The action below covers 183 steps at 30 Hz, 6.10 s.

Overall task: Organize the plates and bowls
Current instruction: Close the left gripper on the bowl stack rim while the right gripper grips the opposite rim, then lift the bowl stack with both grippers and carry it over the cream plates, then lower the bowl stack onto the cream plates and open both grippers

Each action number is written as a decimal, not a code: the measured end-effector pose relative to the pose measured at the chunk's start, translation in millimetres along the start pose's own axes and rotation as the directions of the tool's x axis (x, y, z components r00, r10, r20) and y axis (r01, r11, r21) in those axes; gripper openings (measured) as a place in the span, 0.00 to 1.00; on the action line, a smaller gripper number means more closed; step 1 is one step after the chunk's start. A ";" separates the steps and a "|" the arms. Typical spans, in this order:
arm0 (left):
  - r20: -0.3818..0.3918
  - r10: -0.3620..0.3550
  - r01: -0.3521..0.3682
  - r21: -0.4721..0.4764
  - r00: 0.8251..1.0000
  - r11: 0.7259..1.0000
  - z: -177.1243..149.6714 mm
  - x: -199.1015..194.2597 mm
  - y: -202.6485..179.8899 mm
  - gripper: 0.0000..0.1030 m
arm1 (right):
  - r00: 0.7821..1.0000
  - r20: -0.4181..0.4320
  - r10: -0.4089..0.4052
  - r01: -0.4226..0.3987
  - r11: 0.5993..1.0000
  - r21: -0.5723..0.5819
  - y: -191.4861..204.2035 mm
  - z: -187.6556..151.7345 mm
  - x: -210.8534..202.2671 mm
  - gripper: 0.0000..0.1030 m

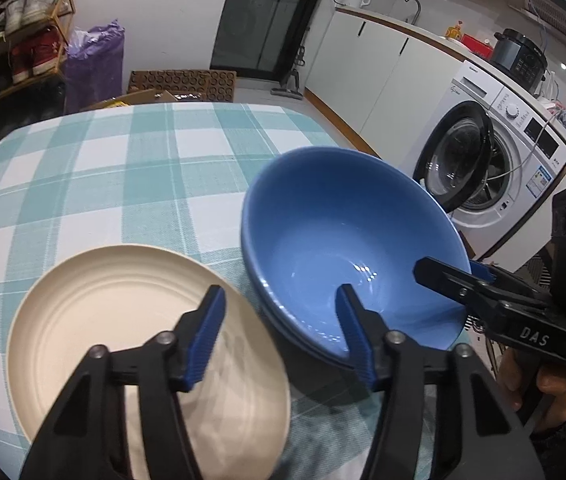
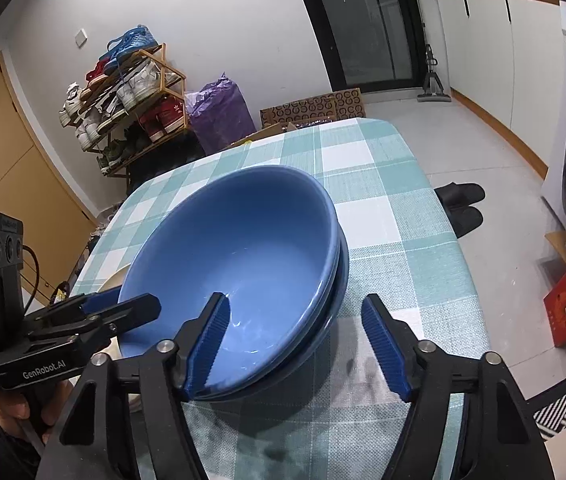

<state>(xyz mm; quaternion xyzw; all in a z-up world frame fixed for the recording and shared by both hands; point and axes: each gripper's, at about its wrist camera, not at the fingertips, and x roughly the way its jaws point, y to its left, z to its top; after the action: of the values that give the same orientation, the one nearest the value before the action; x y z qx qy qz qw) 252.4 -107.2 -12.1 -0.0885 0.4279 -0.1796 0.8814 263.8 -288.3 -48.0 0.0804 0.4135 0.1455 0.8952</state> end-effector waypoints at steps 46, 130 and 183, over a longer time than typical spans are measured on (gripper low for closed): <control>0.024 0.019 -0.020 0.045 1.000 0.999 9.8 -25.6 -13.3 0.36 | 0.999 0.045 -0.004 0.005 1.000 -0.016 20.7 5.6 -34.1 0.44; 0.081 0.188 -0.175 -0.147 0.979 0.974 -25.6 -91.3 117.9 0.37 | 0.986 -0.090 0.139 -0.150 0.980 -0.130 164.5 -3.1 33.0 0.44; 0.396 0.329 -0.334 -0.059 0.857 0.941 -67.2 -178.0 99.8 1.00 | 0.962 0.190 0.196 -0.122 0.932 -0.341 164.2 -35.7 -54.5 1.00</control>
<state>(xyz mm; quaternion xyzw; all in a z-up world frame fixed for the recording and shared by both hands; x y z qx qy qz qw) 122.3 54.3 44.0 -0.0435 0.2464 -0.0058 0.9682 171.2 -150.2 11.5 -0.0196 0.2737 0.2745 0.9216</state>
